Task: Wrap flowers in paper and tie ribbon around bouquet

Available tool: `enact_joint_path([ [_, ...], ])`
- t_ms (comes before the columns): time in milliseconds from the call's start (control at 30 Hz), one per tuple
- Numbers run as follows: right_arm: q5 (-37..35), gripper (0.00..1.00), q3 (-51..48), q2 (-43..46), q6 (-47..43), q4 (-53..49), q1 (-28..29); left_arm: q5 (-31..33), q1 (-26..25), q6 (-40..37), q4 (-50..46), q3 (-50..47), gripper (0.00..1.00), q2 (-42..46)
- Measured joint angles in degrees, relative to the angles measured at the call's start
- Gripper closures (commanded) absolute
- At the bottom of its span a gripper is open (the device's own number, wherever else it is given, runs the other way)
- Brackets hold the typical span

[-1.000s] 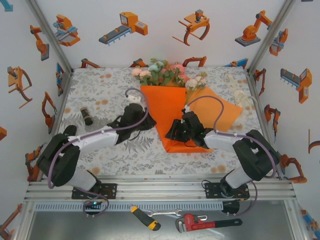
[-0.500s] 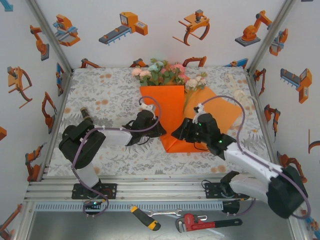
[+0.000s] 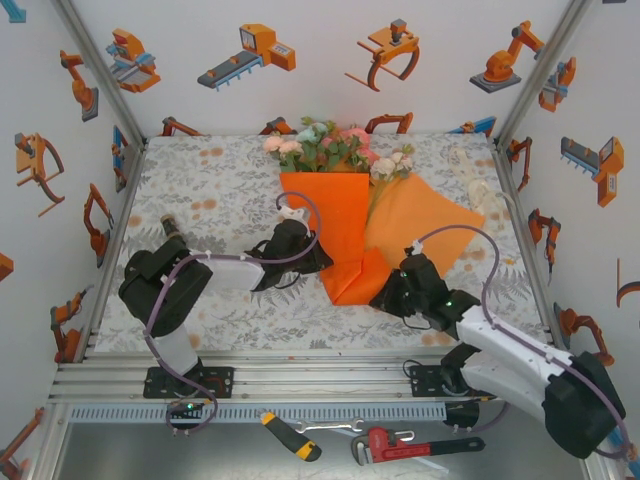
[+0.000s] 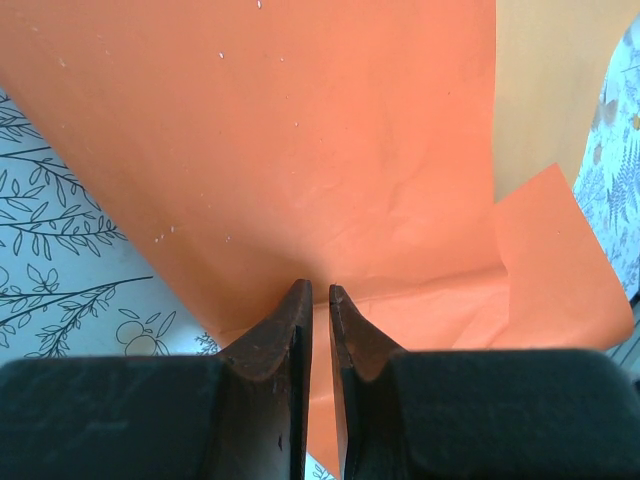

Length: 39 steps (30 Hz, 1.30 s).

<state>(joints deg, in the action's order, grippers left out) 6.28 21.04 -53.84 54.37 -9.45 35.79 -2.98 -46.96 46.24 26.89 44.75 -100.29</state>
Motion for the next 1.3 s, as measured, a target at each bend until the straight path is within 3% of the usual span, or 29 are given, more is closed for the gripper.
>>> enact_joint_path([
  [300, -3.28, 0.80, 0.26, -13.46, -2.75, 10.99, -3.23, -0.20, -0.28, 0.87, 3.08, -5.57, 0.78, 3.41],
  [533, -0.39, 0.69, 4.39, -21.70, -3.89, 17.14, -4.72, -1.40, -1.03, 1.09, 6.10, -7.72, 0.77, 4.20],
  [967, 3.39, 0.65, 9.29, -30.60, -4.48, 23.85, -4.87, -3.69, -4.15, 0.46, 7.50, -7.08, 0.76, 4.63],
  [1300, 3.54, 0.65, 8.81, -30.64, -4.48, 25.05, -4.87, -6.05, -5.29, -3.08, 3.34, 1.33, 0.73, 0.72],
])
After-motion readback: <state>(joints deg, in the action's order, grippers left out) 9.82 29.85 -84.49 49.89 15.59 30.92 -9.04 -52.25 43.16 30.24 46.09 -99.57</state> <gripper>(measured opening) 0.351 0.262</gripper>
